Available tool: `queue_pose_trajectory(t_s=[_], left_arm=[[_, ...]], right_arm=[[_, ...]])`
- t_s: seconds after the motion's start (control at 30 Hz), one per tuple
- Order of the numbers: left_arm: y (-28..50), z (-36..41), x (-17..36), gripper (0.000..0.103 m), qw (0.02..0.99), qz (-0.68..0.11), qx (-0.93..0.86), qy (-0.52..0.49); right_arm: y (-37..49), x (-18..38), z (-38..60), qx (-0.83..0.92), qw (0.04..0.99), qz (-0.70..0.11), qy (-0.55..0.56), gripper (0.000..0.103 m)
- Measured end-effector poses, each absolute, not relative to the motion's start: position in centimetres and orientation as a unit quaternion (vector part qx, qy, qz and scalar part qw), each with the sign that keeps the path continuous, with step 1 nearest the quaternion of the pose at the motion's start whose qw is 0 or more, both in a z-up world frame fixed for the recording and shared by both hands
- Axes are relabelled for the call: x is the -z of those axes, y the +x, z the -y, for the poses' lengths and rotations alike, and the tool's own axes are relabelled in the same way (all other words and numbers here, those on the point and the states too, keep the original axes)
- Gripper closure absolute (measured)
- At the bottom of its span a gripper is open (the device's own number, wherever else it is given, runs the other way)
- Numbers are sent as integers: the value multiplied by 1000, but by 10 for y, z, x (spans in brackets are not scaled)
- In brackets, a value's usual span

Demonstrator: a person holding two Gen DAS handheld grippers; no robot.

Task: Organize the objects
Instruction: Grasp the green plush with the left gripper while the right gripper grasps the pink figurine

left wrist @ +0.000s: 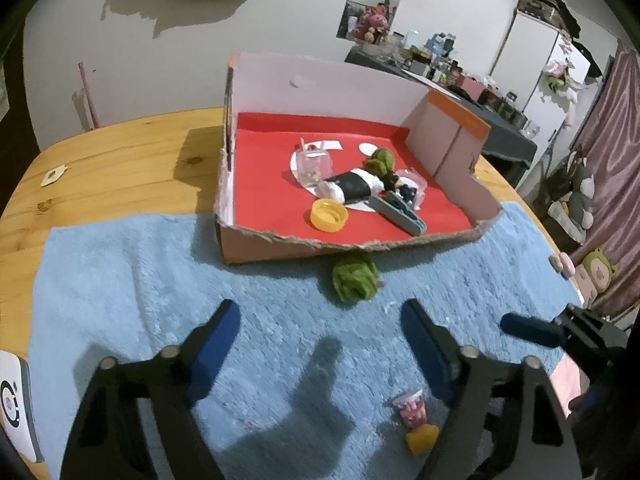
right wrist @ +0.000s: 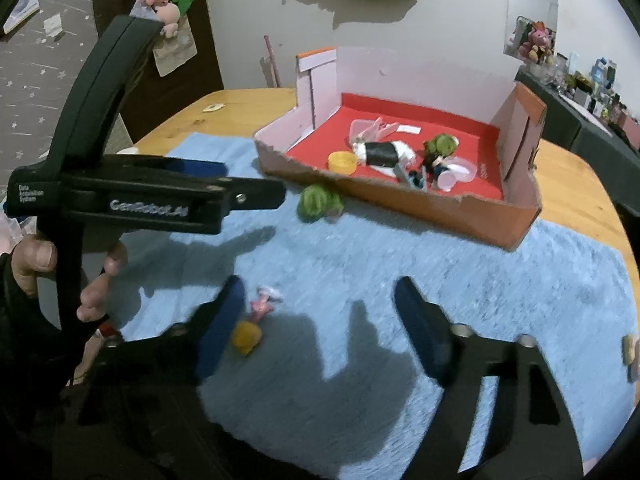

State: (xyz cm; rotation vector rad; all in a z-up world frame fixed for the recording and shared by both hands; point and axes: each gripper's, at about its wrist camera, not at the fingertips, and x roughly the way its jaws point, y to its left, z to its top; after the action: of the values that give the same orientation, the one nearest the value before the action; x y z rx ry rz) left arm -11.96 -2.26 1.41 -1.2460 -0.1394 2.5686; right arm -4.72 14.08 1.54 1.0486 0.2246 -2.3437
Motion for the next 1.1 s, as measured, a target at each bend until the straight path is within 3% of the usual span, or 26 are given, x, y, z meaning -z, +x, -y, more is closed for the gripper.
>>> queue_pose_trajectory(t_s=[0.17, 0.3, 0.47, 1.1], left_arm=[[-120, 18, -11, 39, 155, 48, -885, -436], [-122, 14, -10, 45, 163, 43, -883, -438], [-129, 8, -6, 56, 175, 44, -878, -444], [-162, -7, 15, 59, 181, 41, -863, -470]], right_arm=[[-39, -7, -132, 865, 292, -83, 399, 49], [-36, -4, -124, 860, 303, -84, 402, 53], [-37, 2, -119, 853, 317, -73, 408, 69], [-52, 22, -107, 846, 321, -70, 419, 85]])
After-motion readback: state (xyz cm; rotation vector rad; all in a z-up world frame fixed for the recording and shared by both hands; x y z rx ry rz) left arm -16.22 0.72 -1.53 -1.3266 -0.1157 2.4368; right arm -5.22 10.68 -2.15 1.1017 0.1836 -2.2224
